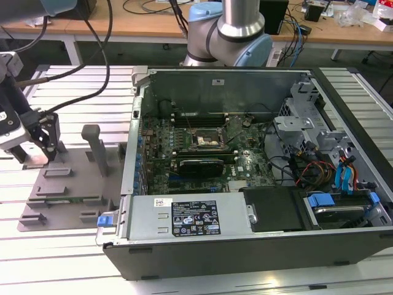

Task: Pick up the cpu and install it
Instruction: 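Pick up the cpu and move it towards the insertion slot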

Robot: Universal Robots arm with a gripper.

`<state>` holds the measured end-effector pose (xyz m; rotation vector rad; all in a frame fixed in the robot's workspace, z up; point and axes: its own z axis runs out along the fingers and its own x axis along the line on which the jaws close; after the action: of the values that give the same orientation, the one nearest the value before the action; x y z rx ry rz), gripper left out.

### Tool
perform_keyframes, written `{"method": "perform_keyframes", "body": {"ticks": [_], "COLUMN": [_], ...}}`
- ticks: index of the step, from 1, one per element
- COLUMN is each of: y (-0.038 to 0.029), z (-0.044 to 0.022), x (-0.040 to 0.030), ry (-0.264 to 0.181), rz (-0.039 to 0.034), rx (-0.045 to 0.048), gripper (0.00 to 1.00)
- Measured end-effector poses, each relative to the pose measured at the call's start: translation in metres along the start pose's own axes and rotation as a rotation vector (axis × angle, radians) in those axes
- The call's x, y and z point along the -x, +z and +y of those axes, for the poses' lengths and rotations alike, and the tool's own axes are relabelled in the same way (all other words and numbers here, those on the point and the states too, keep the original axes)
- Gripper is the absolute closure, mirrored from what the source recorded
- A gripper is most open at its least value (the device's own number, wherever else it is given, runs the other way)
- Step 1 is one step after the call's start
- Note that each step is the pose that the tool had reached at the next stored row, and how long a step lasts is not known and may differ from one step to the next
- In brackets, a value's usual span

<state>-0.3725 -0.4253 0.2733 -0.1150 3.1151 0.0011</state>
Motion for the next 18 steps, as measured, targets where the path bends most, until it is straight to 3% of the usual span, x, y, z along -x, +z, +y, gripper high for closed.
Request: {"method": "perform_keyframes", "body": {"ticks": [18], "y": [-0.0313], "z": [0.0], "x": [0.0008], "ry": [0.0], "rz": [-0.0002], "rx": [0.0001], "gripper": [0.45]}}
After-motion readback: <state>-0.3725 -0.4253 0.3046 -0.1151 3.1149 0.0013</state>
